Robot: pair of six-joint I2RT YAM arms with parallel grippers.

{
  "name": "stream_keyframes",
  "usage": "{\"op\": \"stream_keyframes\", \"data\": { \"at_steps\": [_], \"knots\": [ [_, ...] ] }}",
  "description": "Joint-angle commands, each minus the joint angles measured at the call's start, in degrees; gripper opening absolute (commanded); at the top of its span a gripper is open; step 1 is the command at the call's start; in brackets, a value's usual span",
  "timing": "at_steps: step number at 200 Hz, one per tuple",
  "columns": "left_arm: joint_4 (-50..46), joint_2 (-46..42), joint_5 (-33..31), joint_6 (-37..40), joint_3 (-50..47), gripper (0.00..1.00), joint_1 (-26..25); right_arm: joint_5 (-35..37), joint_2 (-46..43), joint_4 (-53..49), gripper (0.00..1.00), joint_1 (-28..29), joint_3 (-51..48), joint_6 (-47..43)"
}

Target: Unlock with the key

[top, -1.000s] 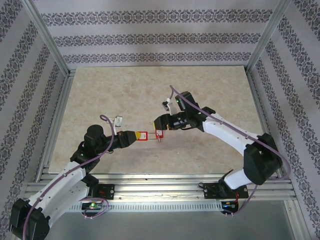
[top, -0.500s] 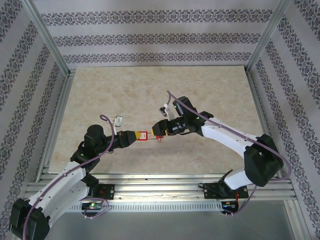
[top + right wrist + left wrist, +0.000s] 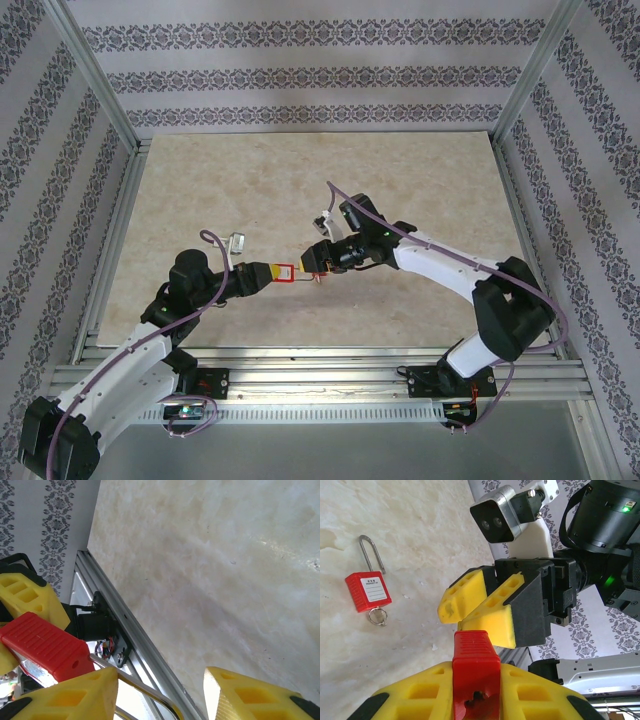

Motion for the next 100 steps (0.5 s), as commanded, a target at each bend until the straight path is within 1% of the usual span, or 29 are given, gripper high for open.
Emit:
{"op": "stream_keyframes", "data": {
  "at_steps": [1,16,31,47,81,100],
  "knots": [
    [7.69,-2.06,2.74,1.71,1.57,0.00,0.42,-0.30,2.43,-3.00,0.44,0.97,1.32,-0.91],
    [8.06,-2.27,2.70,1.92,1.74,0.00,0.43,-1.04,3.09,-4.16,0.41,1.42,1.68,-1.60],
    [7.50,-2.49,2.58,2.48,2.09,0.00,0.43,-1.84,3.31,-3.73,0.34,1.72,1.46,-1.37],
    [7.53,-2.71,2.58,2.89,2.10,0.00,0.48,-3.01,3.17,-2.19,0.31,1.69,0.80,-0.40],
    [7.43,-3.16,2.30,3.58,1.70,0.00,0.48,-6.40,3.29,-0.54,0.23,1.64,0.58,0.90],
    [6.86,-2.59,2.07,3.75,1.90,0.00,0.48,-8.33,2.67,0.63,0.22,2.18,0.36,0.43]
  ]
}}
